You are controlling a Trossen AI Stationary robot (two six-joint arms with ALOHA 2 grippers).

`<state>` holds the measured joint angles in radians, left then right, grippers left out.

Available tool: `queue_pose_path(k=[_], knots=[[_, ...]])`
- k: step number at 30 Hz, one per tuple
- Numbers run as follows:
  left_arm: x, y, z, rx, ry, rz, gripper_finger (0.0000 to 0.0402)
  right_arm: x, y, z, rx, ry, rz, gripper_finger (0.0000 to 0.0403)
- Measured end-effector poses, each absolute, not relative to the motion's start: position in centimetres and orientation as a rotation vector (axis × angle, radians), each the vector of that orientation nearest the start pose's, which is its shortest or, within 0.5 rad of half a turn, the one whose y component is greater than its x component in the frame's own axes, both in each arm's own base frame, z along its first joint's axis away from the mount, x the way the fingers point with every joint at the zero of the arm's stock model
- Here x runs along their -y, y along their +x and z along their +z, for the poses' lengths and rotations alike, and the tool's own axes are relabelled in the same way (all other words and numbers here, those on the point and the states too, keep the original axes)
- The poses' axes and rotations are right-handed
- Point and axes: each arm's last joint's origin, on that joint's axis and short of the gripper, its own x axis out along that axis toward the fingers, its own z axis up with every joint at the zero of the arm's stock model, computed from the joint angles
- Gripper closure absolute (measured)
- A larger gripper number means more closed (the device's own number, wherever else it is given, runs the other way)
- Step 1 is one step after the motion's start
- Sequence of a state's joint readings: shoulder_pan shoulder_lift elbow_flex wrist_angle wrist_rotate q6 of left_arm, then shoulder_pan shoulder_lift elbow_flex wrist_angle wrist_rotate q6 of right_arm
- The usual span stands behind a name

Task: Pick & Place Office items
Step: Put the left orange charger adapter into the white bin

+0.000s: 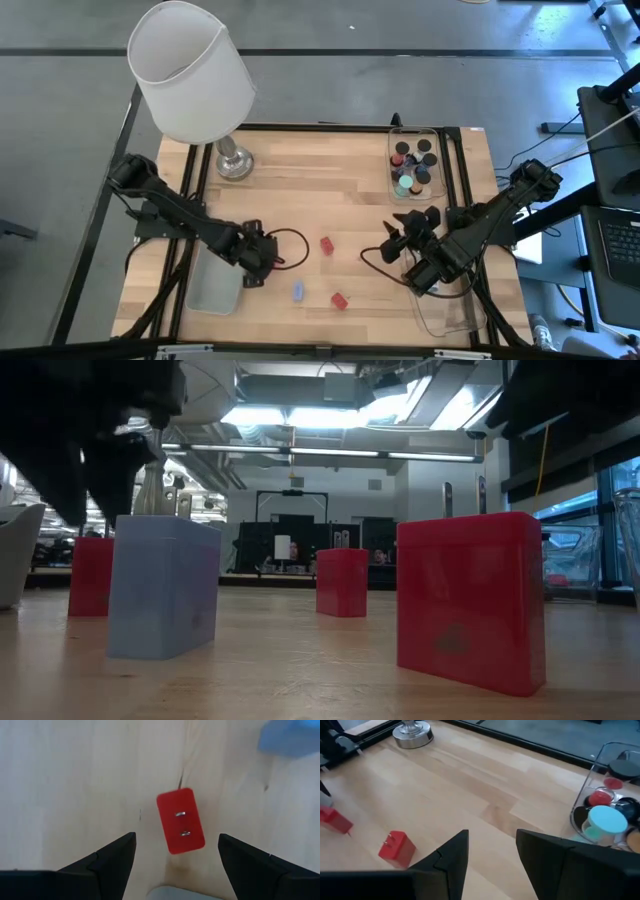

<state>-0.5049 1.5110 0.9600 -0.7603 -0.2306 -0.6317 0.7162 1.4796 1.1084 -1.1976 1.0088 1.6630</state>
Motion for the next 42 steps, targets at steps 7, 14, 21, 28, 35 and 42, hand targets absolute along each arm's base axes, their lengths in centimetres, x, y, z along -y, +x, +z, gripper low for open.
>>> queue_pose_path(k=[7,14,21,28,35,42], knots=[[12.9,24.7,17.2,-1.317,-0.031,0.151,0.0121,-14.5,20.4,25.0,-0.481,0.358,-0.844,0.0234],[13.0,25.3,16.6,-1.293,-0.005,0.141,0.0121,-15.3,21.2,23.8,-0.51,0.375,-0.841,0.0233],[12.9,25.3,16.7,-1.28,0.044,0.121,0.0129,-16.4,22.3,22.1,-0.556,0.413,-0.832,0.0233],[13.0,25.3,16.7,-1.289,0.055,0.091,0.0208,-16.8,22.9,22.0,-0.493,0.453,-0.814,0.0233],[13.0,25.4,16.9,-1.28,0.054,0.073,0.0281,-16.9,23.2,22.3,-0.376,0.442,-0.813,0.0233],[12.3,24.5,19.3,-1.186,-0.008,0.175,0.0281,-17.0,23.3,22.3,-0.372,0.436,-0.802,0.0233]])
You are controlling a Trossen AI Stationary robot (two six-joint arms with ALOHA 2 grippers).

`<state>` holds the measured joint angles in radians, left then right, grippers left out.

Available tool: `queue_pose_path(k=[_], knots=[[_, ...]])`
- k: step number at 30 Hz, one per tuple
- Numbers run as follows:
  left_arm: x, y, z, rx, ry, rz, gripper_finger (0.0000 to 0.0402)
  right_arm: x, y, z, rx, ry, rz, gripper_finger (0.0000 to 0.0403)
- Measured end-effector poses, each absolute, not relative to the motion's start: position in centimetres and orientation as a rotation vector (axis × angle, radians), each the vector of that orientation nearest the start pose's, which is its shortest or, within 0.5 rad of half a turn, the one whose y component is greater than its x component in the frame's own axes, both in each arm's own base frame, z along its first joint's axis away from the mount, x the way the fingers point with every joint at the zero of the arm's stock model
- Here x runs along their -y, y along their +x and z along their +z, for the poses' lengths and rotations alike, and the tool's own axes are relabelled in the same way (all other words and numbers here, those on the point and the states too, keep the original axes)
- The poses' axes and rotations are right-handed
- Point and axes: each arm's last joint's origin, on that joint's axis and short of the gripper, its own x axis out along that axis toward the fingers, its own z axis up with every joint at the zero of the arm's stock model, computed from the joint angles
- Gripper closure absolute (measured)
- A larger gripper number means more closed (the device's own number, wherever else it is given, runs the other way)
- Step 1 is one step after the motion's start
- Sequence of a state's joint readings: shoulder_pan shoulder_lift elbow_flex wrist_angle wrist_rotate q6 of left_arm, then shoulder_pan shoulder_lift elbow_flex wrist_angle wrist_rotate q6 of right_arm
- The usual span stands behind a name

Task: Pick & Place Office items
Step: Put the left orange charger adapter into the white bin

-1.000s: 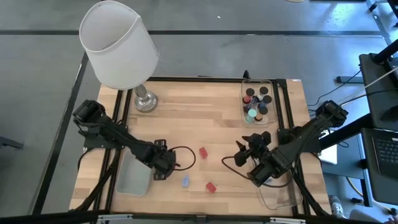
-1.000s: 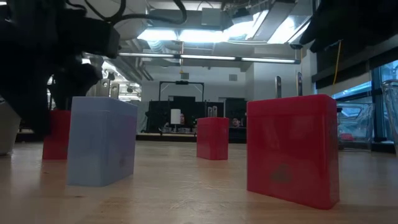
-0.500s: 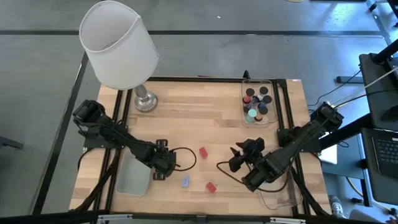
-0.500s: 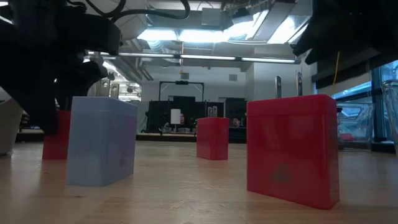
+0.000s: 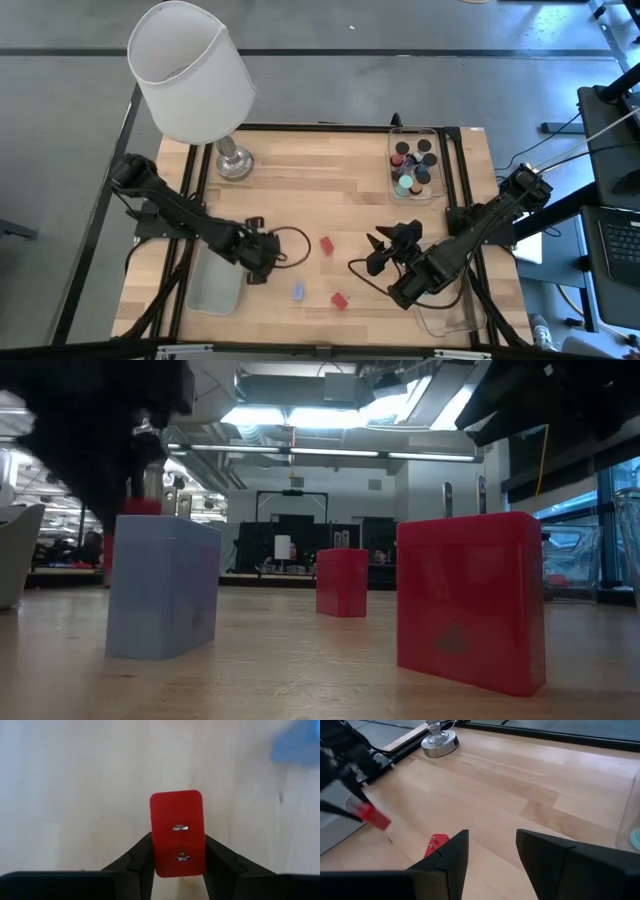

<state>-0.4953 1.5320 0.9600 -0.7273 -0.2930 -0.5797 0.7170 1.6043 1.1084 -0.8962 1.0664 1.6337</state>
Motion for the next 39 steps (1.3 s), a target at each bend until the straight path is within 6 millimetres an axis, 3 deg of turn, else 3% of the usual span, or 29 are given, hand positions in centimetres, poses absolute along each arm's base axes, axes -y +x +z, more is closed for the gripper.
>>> queue_pose_path(k=[5,9,16,21,26,32,39], knots=[[11.3,23.2,22.9,-1.007,-0.176,0.285,0.0281,-16.8,23.4,22.3,-0.389,0.393,-0.798,0.0234],[11.3,20.5,25.5,-0.942,-0.309,0.288,0.0281,-16.7,23.6,22.3,-0.398,0.372,-0.799,0.0234],[12.1,15.0,27.1,-1.021,-0.516,0.358,0.0281,-16.4,23.8,22.3,-0.404,0.376,-0.81,0.0234],[13.6,12.9,26.4,-1.126,-0.539,0.4,0.0281,-15.9,24.1,22.3,-0.418,0.342,-0.819,0.0234],[14.9,11.9,24.2,-1.184,-0.508,0.437,0.0281,-15.2,24.5,22.3,-0.432,0.295,-0.835,0.0234],[14.9,10.7,20.8,-1.233,-0.511,0.566,0.0276,-14.0,25.2,22.4,-0.409,0.273,-0.884,0.0234],[15.0,10.4,18.8,-1.241,-0.558,0.553,0.0274,-12.9,25.8,22.3,-0.423,0.26,-0.918,0.0234]])
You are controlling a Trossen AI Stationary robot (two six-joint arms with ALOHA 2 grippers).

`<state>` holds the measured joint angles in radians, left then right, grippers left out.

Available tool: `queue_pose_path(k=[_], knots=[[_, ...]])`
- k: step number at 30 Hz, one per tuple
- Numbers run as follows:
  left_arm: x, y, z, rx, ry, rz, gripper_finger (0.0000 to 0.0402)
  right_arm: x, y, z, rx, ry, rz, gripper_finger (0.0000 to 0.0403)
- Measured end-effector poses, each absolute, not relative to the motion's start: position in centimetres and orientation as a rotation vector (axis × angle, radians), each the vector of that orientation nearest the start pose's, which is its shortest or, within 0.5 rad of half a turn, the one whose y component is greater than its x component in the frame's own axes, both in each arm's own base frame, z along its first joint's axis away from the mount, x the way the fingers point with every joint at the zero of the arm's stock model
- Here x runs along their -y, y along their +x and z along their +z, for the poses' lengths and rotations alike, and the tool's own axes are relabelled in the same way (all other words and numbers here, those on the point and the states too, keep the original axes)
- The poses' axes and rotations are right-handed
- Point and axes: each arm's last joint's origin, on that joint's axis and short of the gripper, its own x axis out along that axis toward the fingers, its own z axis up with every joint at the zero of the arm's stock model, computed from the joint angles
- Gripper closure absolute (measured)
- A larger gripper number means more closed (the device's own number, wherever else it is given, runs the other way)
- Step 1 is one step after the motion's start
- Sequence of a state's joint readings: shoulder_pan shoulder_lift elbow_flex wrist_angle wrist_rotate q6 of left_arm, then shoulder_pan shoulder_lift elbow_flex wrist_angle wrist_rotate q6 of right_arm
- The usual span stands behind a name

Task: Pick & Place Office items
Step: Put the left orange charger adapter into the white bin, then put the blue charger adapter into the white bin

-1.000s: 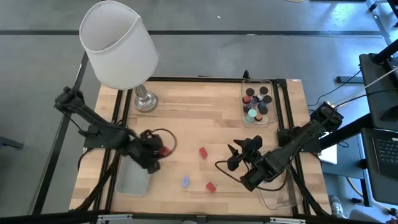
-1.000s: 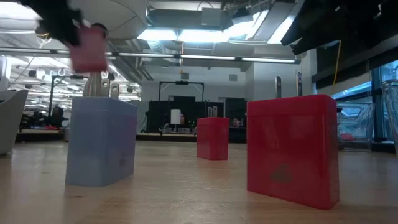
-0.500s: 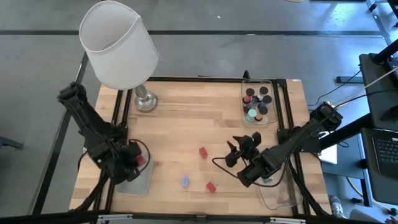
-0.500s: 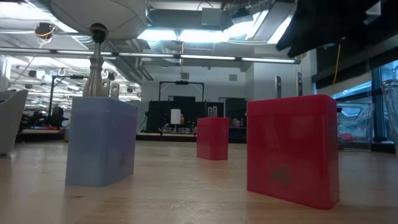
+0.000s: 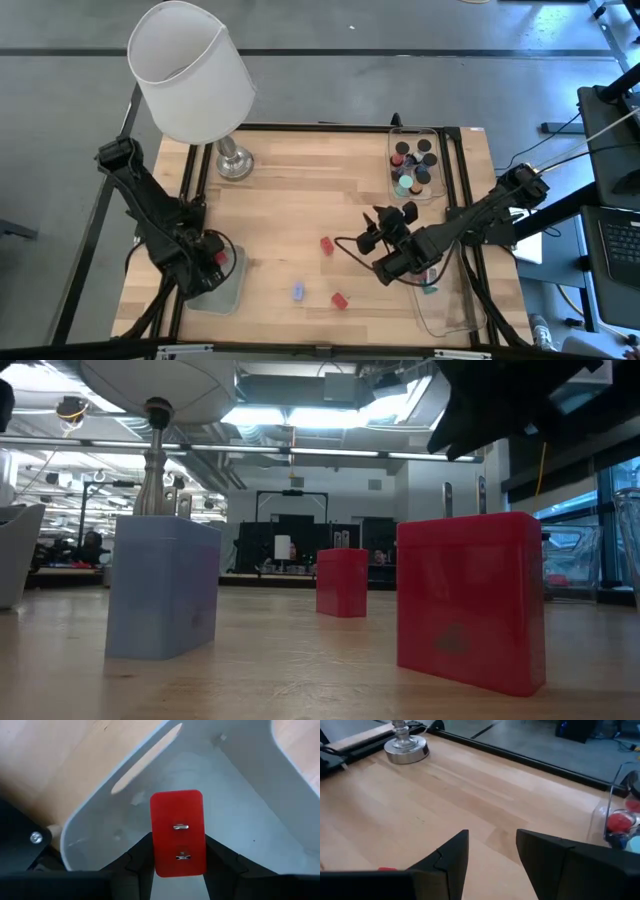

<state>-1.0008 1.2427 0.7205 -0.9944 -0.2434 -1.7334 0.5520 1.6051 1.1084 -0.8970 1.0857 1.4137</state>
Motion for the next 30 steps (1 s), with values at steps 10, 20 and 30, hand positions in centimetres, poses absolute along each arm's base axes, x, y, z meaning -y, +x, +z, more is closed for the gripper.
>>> queue_pose_path(k=[10,20,30], knots=[[14.6,10.3,18.1,-1.253,-0.486,0.532,0.0249,-12.0,26.2,22.3,-0.537,0.037,-0.887,0.0234],[14.2,10.8,18.1,-1.367,-0.513,0.523,0.02,-11.5,26.5,21.8,-0.692,0.241,-0.858,0.0234],[13.8,12.0,18.8,-1.43,-0.525,0.476,0.0202,-11.6,26.5,21.7,-0.693,0.316,-0.867,0.0234]])
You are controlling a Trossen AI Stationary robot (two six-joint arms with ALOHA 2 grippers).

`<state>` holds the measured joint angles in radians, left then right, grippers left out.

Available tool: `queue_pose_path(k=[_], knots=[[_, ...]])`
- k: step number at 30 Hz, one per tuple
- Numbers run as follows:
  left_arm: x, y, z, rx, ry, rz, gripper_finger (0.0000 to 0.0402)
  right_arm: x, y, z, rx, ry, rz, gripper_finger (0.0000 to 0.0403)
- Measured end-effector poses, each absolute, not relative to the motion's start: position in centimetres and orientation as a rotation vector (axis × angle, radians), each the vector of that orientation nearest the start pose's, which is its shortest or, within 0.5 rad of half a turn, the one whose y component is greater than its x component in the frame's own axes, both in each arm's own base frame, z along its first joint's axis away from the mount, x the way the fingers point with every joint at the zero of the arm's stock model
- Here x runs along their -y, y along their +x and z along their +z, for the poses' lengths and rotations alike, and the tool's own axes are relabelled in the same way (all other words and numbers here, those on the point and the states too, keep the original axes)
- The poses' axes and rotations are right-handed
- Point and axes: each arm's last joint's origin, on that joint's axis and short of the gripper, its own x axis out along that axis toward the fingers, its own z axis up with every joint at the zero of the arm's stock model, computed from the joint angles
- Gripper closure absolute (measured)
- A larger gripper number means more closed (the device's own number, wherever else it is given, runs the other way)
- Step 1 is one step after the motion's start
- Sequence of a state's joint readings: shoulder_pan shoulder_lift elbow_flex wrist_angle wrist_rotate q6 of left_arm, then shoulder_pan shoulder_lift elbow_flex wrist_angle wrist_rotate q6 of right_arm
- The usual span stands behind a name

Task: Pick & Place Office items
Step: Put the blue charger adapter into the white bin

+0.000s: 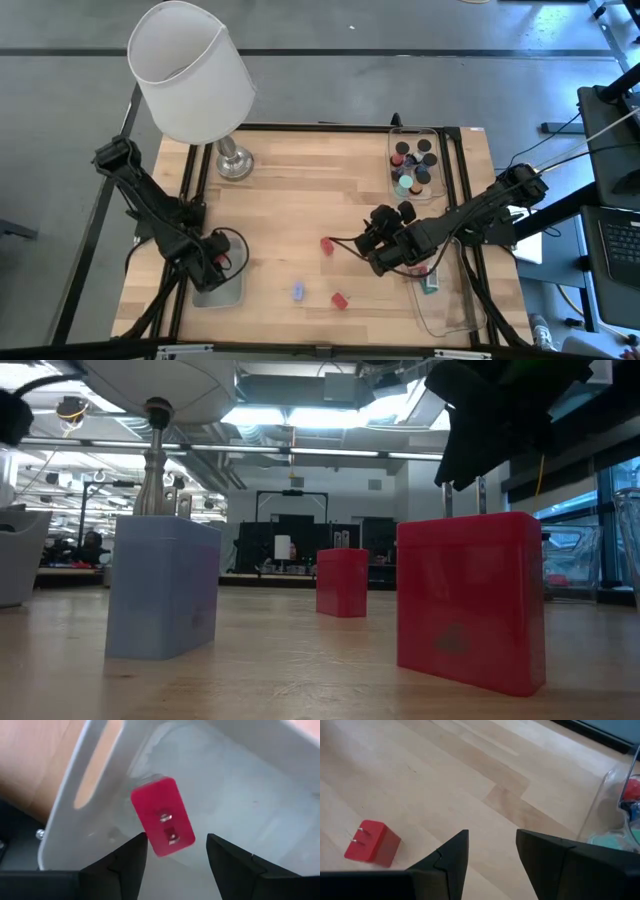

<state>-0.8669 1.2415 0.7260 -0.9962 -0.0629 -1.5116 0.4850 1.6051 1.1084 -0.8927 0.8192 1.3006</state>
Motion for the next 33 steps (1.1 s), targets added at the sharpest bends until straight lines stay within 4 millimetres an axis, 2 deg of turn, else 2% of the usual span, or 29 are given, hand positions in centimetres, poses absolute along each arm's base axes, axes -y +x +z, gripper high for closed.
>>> queue_pose_path(k=[5,12,18,25,29,33], knots=[[14.5,12.9,20.5,-1.401,-0.554,0.414,0.0209,-11.6,26.5,21.7,-0.729,0.236,-0.834,0.0234],[15.2,14.4,23.9,-1.277,-0.569,0.323,0.021,-11.6,26.5,21.7,-0.766,0.15,-0.797,0.0234],[14.9,15.8,25.9,-1.068,-0.423,0.285,0.021,-11.6,26.5,21.7,-0.763,0.16,-0.799,0.0234],[14.3,17.8,27.0,-0.733,-0.095,0.3,0.021,-11.8,26.5,21.6,-0.791,0.297,-0.802,0.0234],[14.2,19.2,27.4,-0.71,-0.111,0.226,0.0209,-12.0,26.4,21.5,-0.771,0.367,-0.824,0.0233],[14.5,20.9,26.9,-0.725,-0.196,0.171,0.0194,-12.2,26.4,21.6,-0.744,0.355,-0.824,0.0233]])
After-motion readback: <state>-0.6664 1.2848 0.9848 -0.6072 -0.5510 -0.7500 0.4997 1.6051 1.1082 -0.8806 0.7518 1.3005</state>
